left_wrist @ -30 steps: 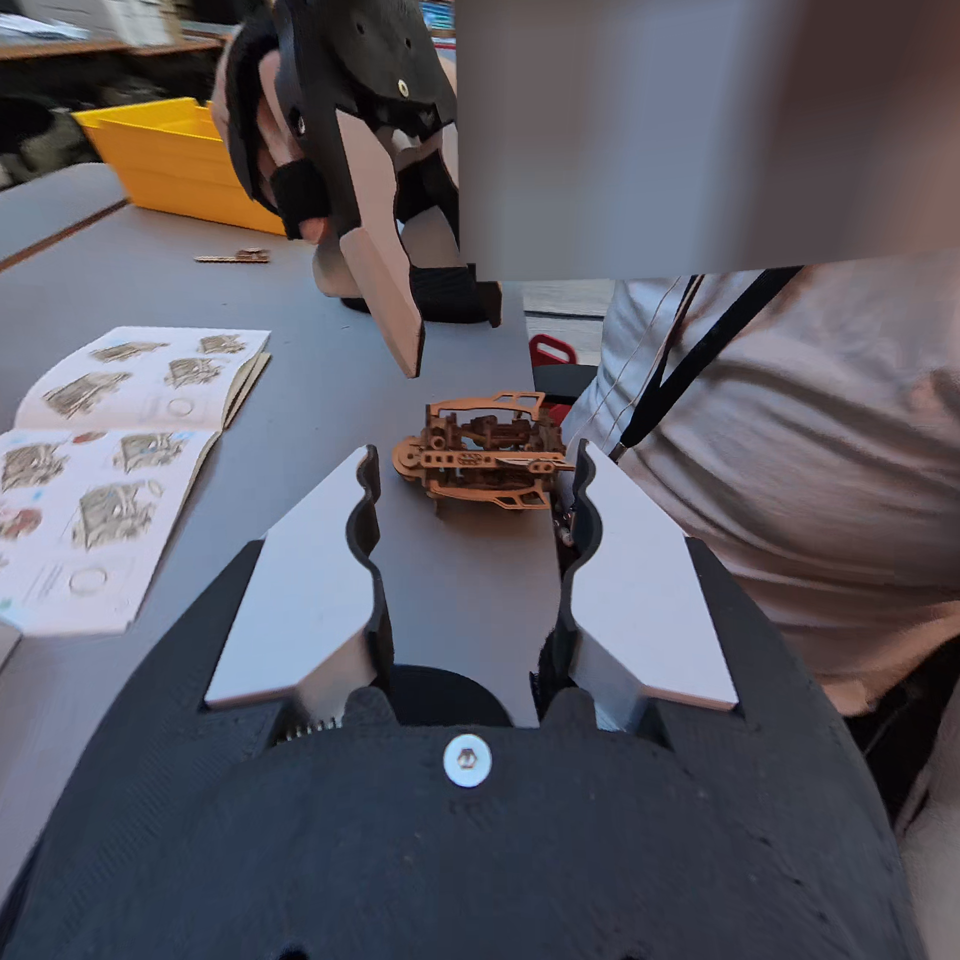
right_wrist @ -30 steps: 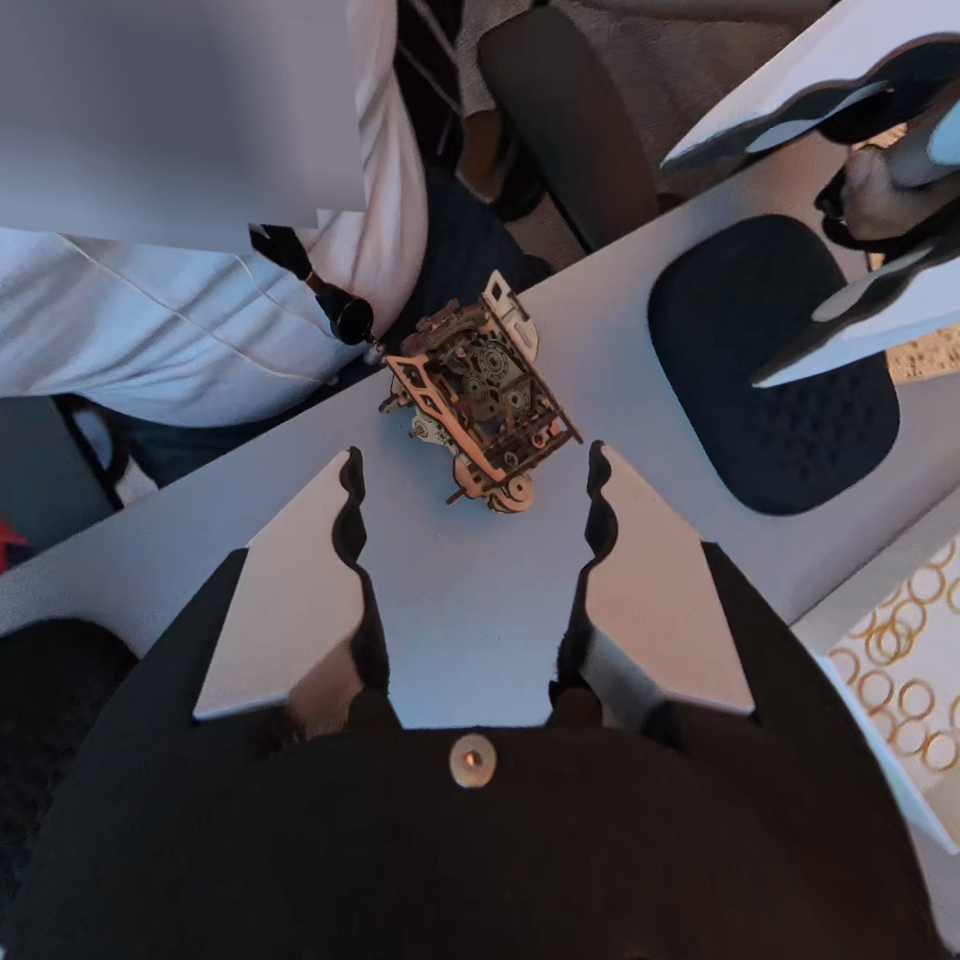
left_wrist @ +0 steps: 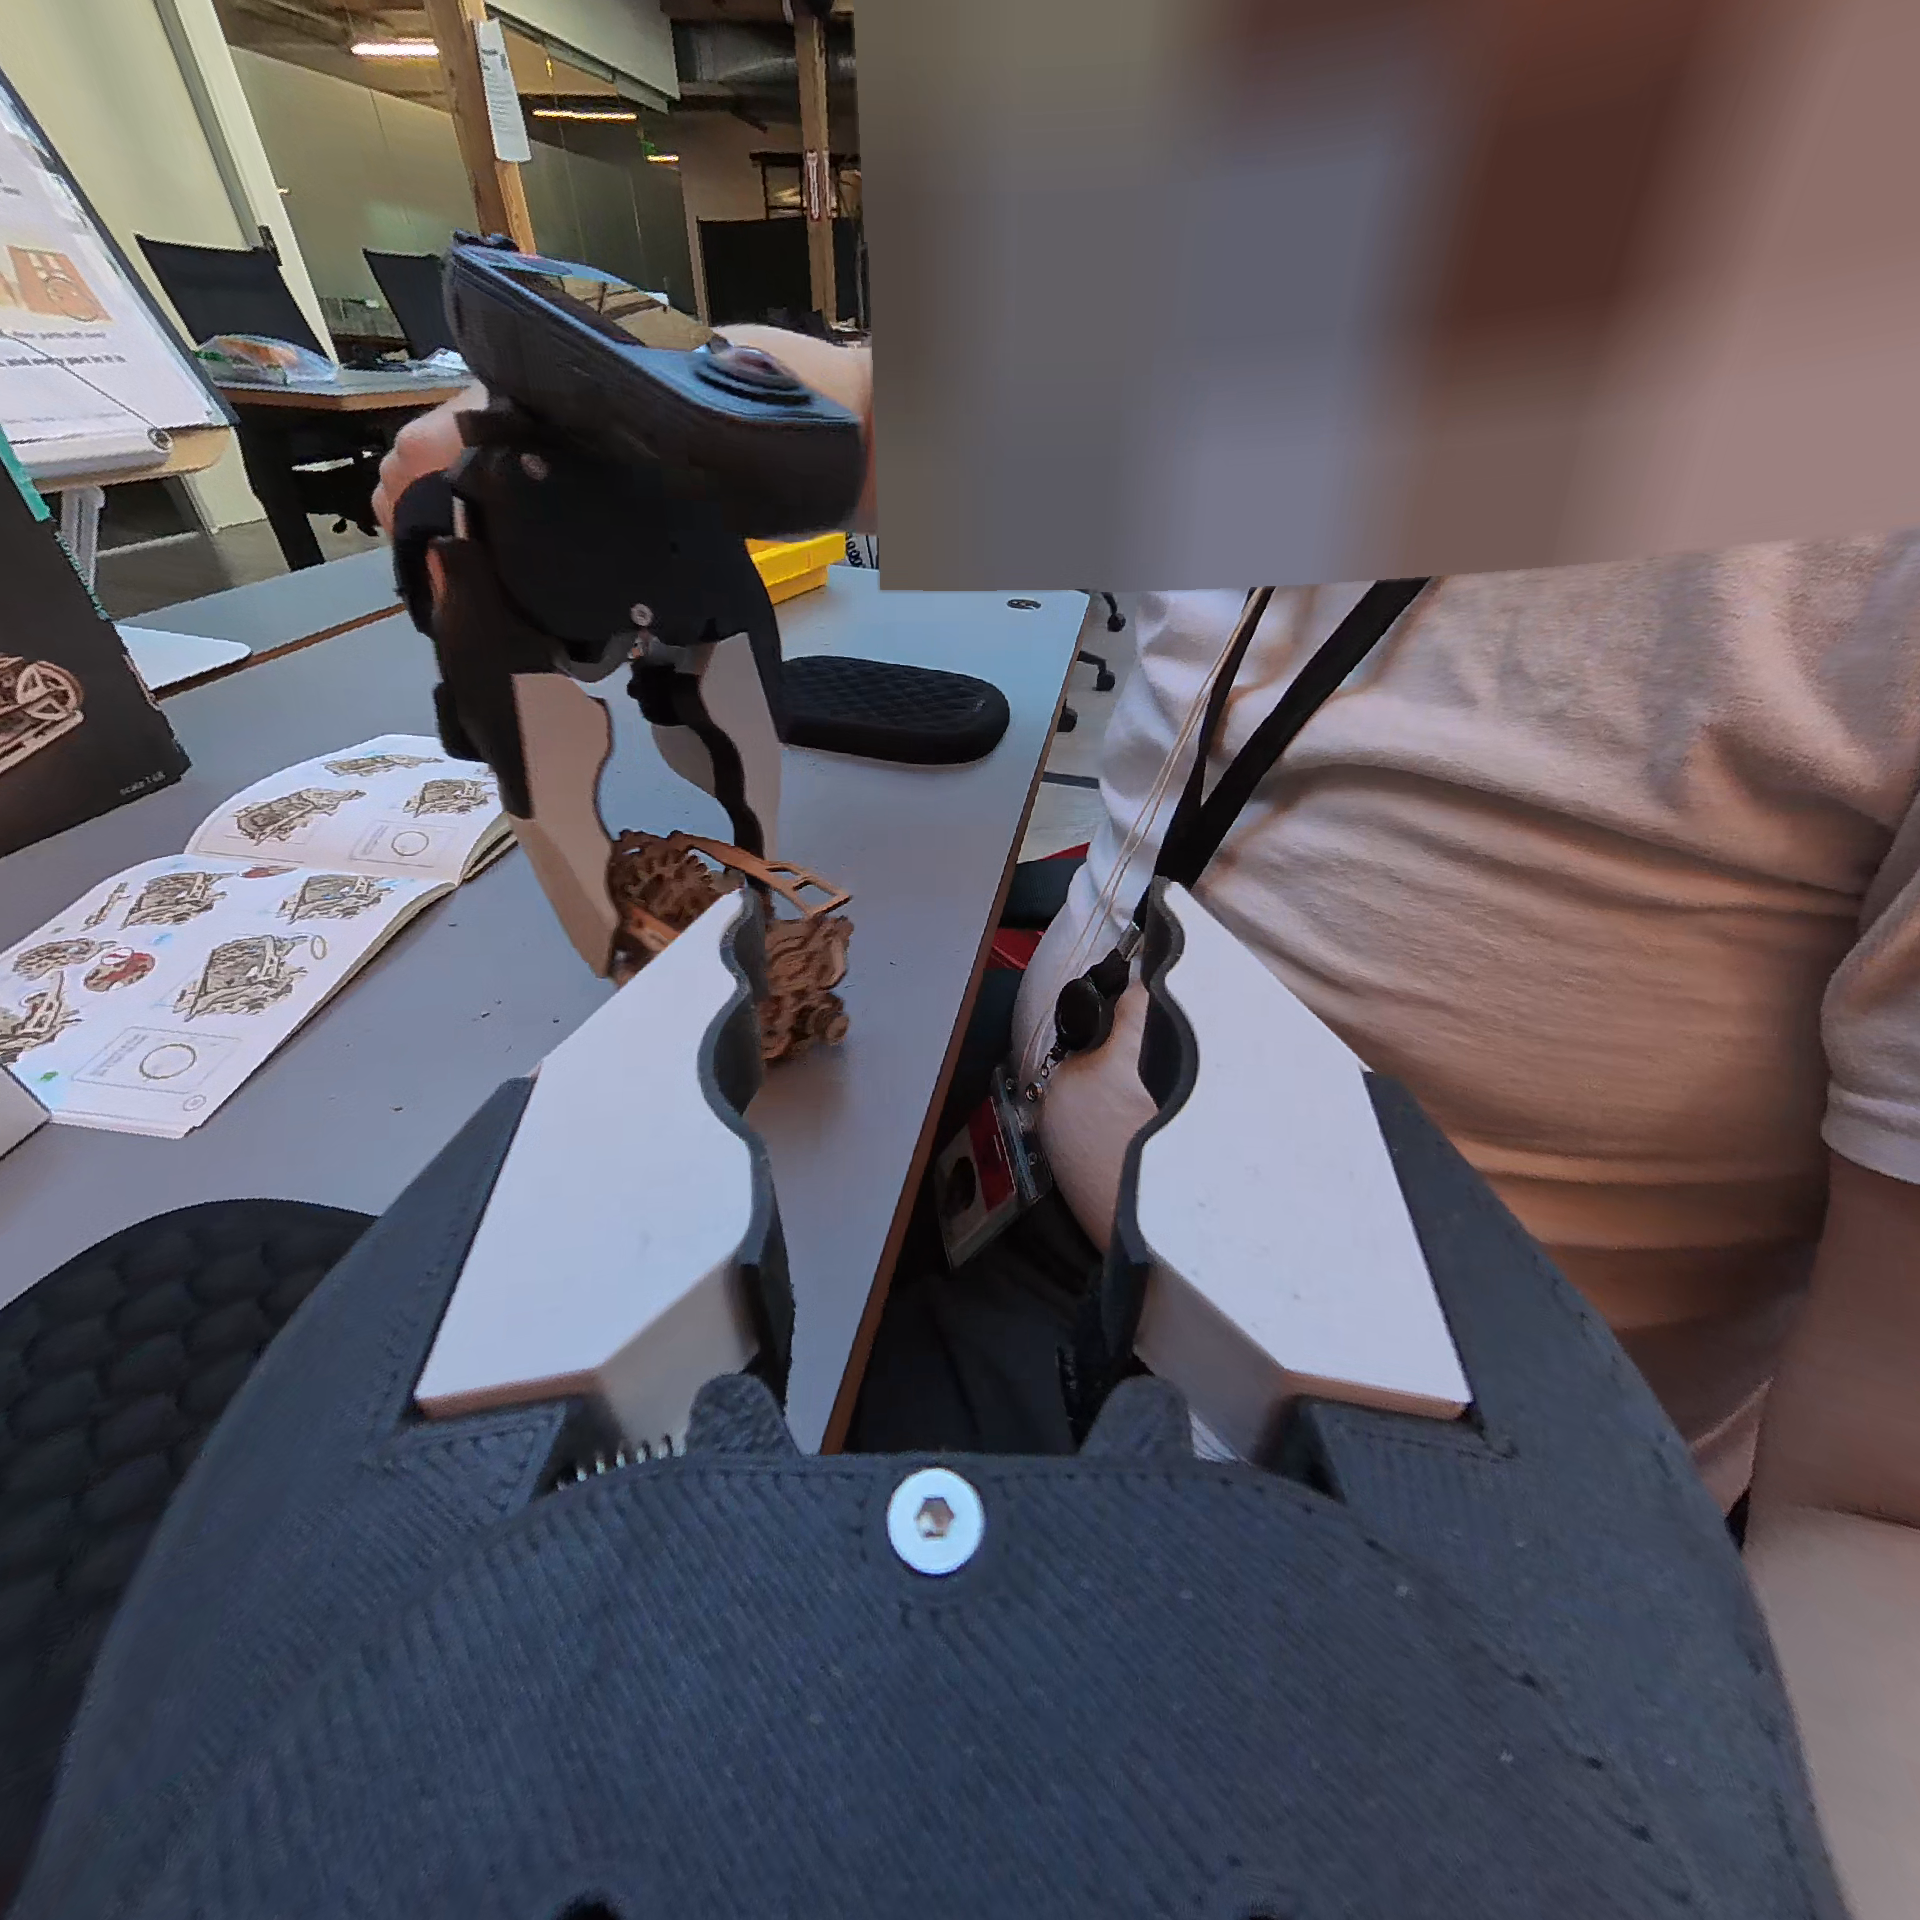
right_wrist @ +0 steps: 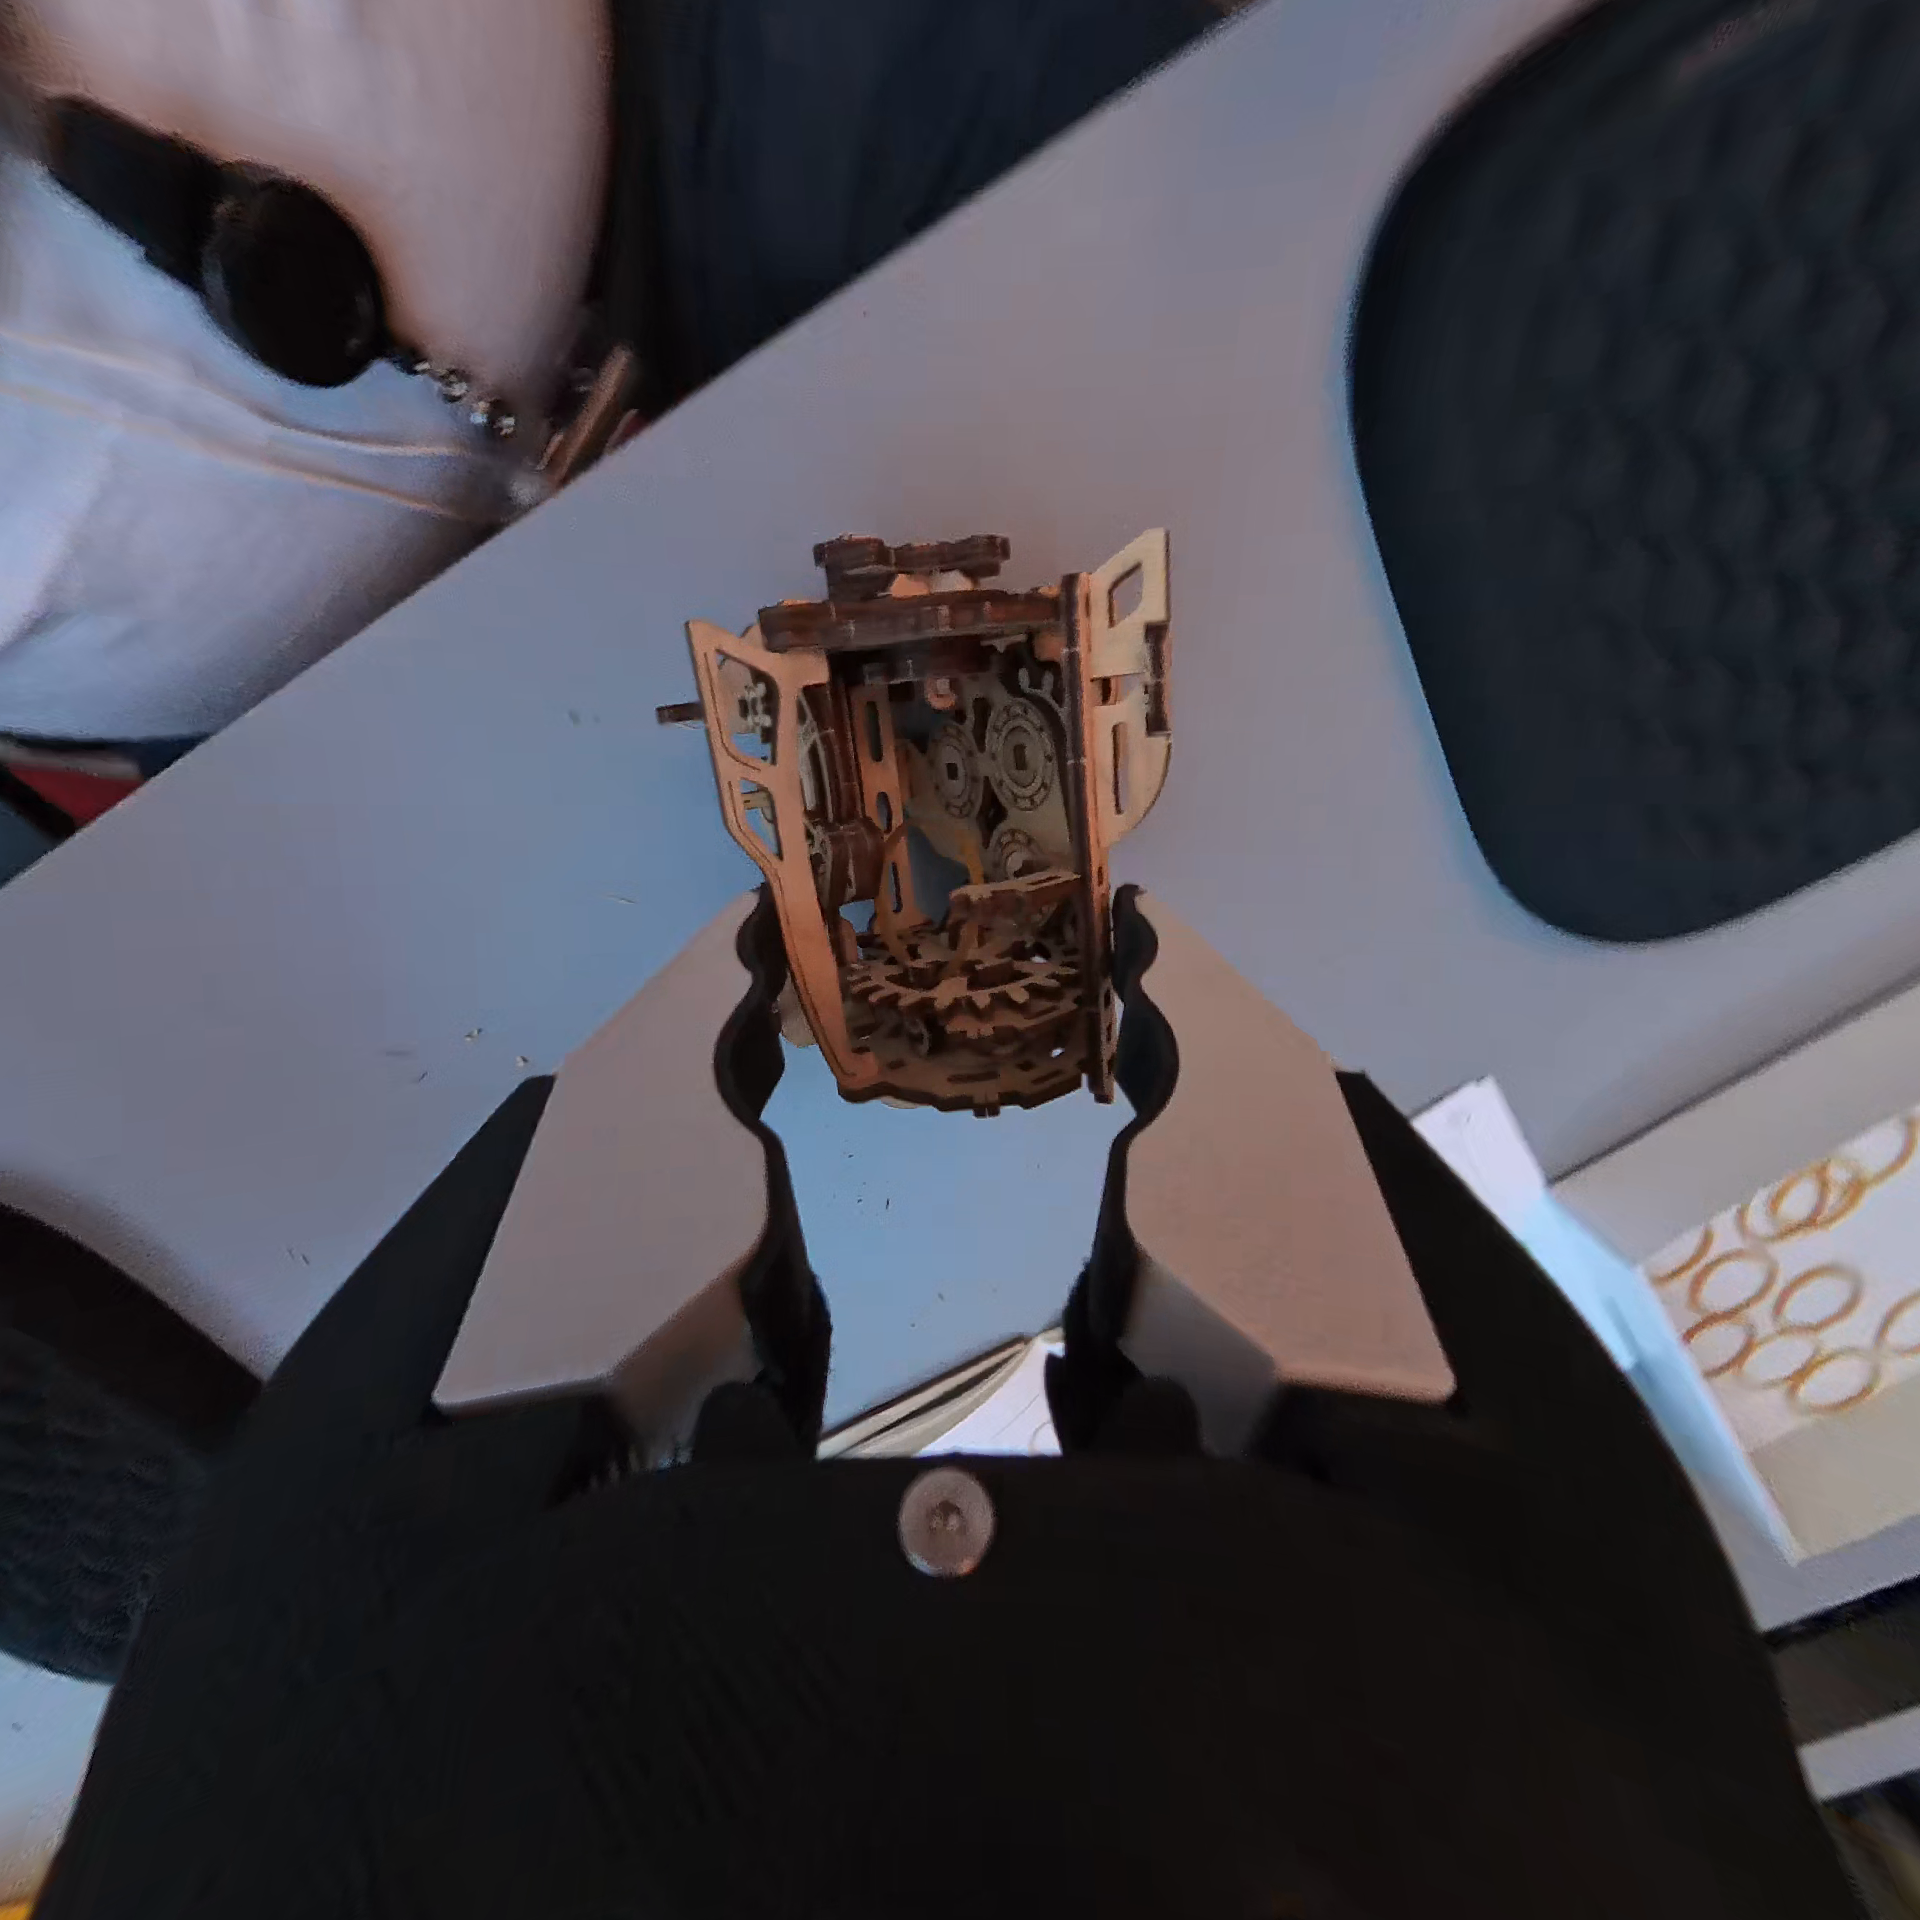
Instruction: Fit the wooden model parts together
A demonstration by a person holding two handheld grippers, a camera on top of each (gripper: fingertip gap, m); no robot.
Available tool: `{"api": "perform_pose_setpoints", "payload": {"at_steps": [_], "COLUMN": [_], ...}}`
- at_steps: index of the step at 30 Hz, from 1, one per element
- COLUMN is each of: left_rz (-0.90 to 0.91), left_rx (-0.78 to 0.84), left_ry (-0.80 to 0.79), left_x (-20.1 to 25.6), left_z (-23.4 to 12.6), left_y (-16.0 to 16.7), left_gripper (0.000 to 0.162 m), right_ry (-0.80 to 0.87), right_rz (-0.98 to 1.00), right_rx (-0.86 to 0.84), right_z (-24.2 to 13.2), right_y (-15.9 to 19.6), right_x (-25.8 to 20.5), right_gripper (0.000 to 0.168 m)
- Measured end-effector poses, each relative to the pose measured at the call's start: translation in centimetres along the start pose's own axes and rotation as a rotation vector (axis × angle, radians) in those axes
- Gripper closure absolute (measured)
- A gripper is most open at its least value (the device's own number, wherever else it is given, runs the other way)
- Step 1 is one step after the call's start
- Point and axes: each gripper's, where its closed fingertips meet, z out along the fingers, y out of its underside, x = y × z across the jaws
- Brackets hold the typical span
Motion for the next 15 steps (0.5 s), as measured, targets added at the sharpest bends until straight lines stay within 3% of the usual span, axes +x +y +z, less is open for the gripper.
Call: {"api": "perform_pose_setpoints", "payload": {"at_steps": [9, 15], "left_rz": [-0.031, -0.117], "left_rx": [0.069, 0.088], "left_ry": [-0.033, -0.146], "left_x": [-4.4, -9.8], "left_z": [1.3, 2.5], "left_y": [-0.3, -1.2], "left_gripper": [0.091, 0.091], "right_ry": [0.153, 0.254], "right_rz": [0.733, 0.907], "right_rx": [0.065, 0.112], "right_z": [-0.6, -0.9], "right_y": [5.3, 6.5], "right_x": [4.9, 6.6], "right_gripper": [0.107, 0.105]}}
